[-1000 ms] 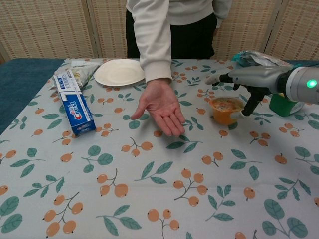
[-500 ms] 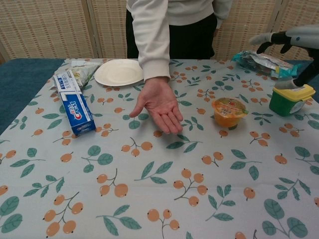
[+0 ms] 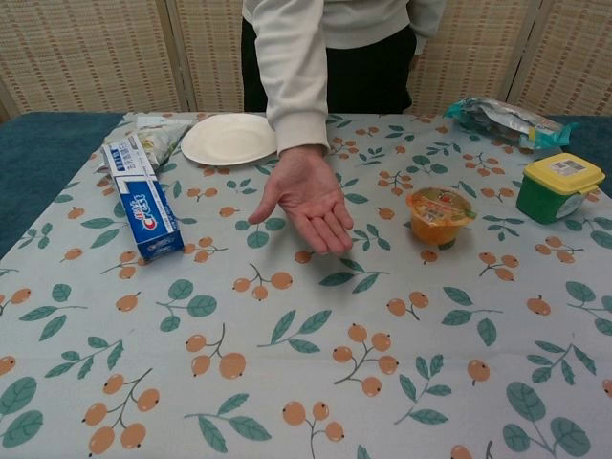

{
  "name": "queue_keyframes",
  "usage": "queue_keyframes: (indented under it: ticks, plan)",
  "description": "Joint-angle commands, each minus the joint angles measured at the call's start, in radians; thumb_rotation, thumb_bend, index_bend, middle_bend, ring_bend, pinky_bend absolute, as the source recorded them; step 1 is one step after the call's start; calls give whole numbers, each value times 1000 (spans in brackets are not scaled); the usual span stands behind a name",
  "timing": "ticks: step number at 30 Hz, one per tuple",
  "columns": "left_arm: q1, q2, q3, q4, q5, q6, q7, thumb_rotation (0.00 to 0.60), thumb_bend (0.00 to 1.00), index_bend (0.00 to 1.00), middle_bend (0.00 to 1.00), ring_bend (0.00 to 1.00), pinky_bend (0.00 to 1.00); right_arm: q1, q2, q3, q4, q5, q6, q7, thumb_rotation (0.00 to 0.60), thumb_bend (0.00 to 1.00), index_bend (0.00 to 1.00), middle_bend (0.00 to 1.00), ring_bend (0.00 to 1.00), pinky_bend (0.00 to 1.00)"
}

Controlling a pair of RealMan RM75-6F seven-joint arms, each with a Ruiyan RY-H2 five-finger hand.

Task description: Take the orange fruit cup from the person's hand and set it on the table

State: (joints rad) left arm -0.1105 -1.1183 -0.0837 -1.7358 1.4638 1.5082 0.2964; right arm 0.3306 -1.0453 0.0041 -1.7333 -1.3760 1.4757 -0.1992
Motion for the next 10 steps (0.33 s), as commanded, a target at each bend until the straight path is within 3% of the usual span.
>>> queue_keyframes:
  ticks: [1,10]
  plan:
    - [-4,0,-4,-4,-4,-3,6,600,177,105,31,113,102,-79,16,-22,-6,-41,85,33,600,300,50,228,83,204]
    - [-10,-1,-8,-16,-4,-1,19,600,176,105,31,113,102,-162,11,-29,19,-46,111,78,600,303,50,229,86,205]
